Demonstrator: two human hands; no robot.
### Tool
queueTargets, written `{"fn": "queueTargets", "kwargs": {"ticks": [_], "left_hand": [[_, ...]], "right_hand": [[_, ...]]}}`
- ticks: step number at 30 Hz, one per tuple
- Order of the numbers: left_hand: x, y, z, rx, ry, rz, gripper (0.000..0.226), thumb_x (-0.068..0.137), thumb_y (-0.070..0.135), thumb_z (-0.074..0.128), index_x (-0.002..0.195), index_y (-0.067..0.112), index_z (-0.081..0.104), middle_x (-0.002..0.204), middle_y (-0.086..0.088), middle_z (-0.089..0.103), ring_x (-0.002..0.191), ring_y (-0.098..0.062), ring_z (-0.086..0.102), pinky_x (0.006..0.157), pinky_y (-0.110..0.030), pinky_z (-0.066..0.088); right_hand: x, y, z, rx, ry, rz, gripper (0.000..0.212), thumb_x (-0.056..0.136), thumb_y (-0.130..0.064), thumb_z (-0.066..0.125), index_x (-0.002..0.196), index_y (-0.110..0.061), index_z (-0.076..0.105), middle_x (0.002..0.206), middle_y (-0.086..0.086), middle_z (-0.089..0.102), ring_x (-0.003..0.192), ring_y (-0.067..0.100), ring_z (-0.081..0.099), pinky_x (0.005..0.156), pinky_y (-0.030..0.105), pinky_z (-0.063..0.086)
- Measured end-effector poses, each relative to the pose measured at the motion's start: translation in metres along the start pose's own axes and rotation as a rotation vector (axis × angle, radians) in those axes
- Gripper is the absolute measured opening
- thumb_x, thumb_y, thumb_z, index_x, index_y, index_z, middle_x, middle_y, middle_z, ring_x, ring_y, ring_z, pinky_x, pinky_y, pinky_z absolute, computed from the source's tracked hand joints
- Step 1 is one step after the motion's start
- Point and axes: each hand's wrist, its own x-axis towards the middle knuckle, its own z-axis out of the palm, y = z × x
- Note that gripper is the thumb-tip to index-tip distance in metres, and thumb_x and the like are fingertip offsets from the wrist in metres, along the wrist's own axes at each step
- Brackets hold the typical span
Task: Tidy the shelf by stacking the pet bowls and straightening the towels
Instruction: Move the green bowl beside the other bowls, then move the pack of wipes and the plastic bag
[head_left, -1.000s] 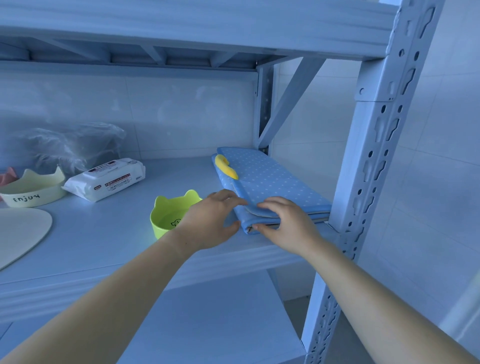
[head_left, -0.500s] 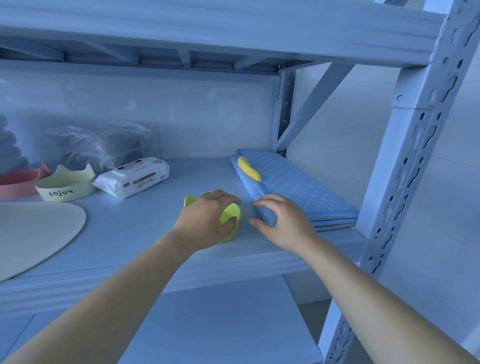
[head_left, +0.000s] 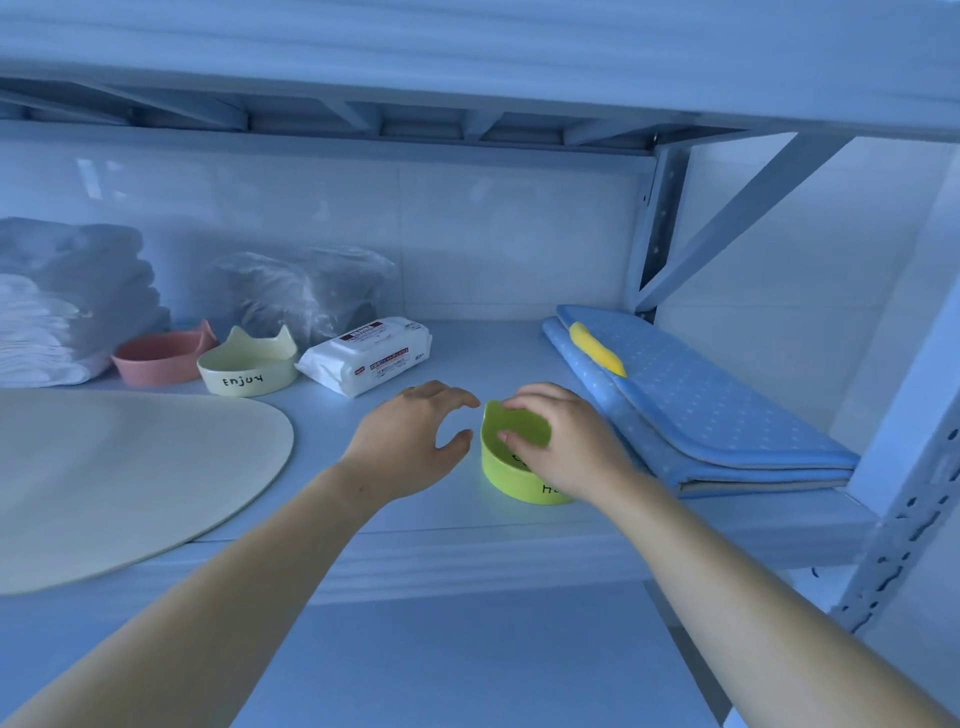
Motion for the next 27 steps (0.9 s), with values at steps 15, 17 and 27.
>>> {"fn": "queueTargets", "kwargs": {"ticks": [15,17,27], "left_hand": [[-0.032,-0.099,-0.052,0.077,0.005,-0.117,0.033,0.085,0.039,0.053,0.118,0.039,0.053,0.114,0.017,0.058,0.098,-0.007,0.055,0.073,-0.022,0.038],[-0.041,-0.119,-0.065,0.100,0.006,-0.141,0.033,0.085,0.037,0.054,0.118,0.037,0.054,0.113,0.017,0.058,0.084,-0.006,0.052,0.071,-0.021,0.035],[-0.075,-0.213,-0.120,0.175,0.004,-0.206,0.032,0.085,0.037,0.055,0.118,0.036,0.053,0.109,0.017,0.061,0.060,0.000,0.041,0.065,-0.022,0.034]], "right_hand": [[0.049,-0.074,0.080,0.021,-0.086,-0.083,0.029,0.084,-0.039,0.062,0.111,-0.027,0.064,0.124,-0.011,0.054,0.116,0.009,0.049,0.094,0.026,0.040],[0.058,-0.091,0.096,0.045,-0.110,-0.104,0.028,0.084,-0.039,0.062,0.109,-0.027,0.064,0.124,-0.011,0.054,0.115,0.010,0.051,0.095,0.030,0.042],[0.104,-0.170,0.168,0.128,-0.154,-0.209,0.028,0.083,-0.037,0.063,0.108,-0.025,0.065,0.119,-0.010,0.057,0.112,0.010,0.052,0.093,0.031,0.044]]}}
